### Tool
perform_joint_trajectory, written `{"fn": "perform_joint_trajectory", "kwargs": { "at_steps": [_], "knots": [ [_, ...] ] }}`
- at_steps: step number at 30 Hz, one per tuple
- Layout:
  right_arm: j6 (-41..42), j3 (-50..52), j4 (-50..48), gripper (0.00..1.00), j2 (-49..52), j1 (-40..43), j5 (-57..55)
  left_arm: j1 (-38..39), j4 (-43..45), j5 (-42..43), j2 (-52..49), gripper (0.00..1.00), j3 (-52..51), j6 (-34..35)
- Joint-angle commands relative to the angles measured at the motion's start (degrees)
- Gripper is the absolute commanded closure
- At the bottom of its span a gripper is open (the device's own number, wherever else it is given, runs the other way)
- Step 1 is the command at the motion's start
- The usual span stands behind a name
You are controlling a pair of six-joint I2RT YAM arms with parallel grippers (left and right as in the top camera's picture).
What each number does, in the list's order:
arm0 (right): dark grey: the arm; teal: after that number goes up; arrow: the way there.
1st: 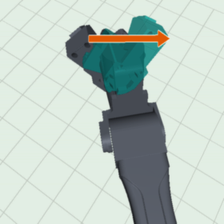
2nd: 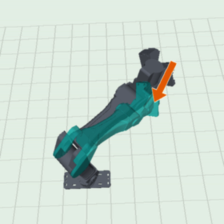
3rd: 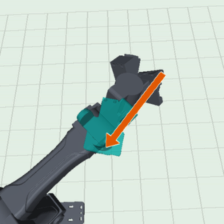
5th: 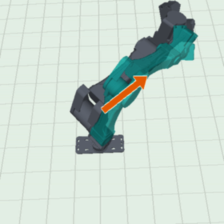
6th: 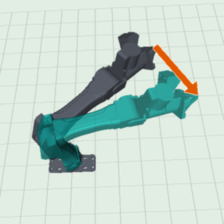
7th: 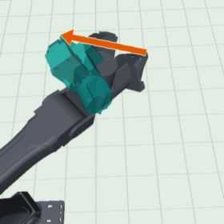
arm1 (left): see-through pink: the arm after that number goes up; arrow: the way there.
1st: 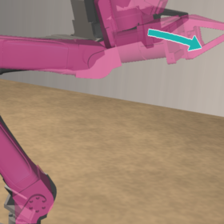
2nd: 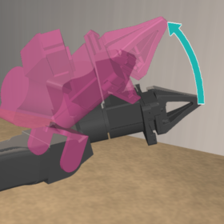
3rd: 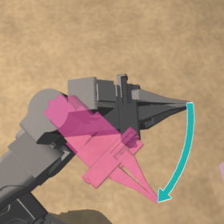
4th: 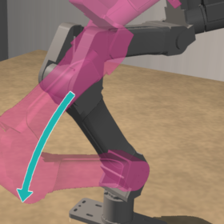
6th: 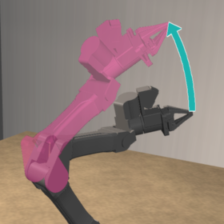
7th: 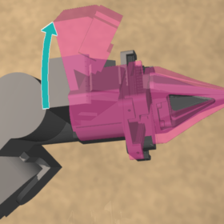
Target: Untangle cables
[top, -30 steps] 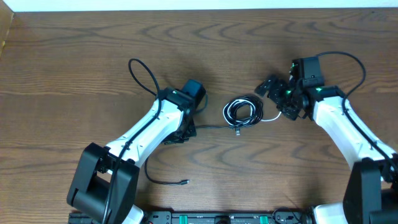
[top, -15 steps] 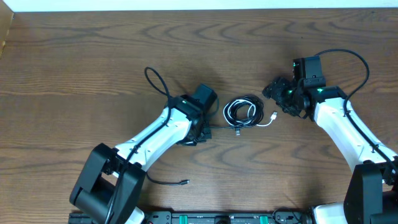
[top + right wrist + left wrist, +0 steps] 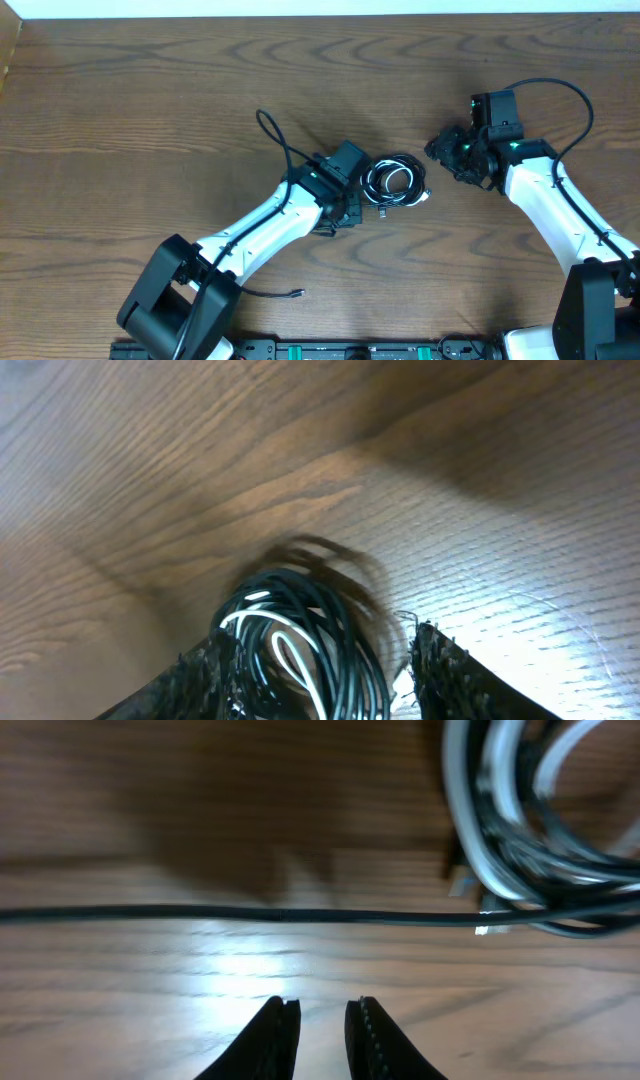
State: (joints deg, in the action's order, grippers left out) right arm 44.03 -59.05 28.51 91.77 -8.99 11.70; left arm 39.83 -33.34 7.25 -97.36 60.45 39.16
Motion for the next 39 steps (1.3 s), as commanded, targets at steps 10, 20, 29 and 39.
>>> {"fn": "perform_joint_trajectory", "kwargs": {
  "at_steps": [10,20,29,39],
  "knots": [
    [-1.9,0.3,-2.6,0.49,-0.3,-6.3,-2.6,3.3,5.0,0.0,-2.8,0.78,-0.3,2.8],
    [-6.3,0.3,-3.8,0.65,0.2,-9.3,-6.3,3.3,5.0,0.0,-5.2,0.78,-0.3,2.7],
    [-11.6,0.3,-2.6,0.59,0.3,-10.9,-7.7,3.3,4.7,-14.0,-5.2,0.78,-0.3,2.4],
    [-13.1,0.3,0.6,0.53,0.3,-11.6,-7.8,3.2,-2.0,-14.5,-5.2,0.77,-0.3,2.5]
  ]
}}
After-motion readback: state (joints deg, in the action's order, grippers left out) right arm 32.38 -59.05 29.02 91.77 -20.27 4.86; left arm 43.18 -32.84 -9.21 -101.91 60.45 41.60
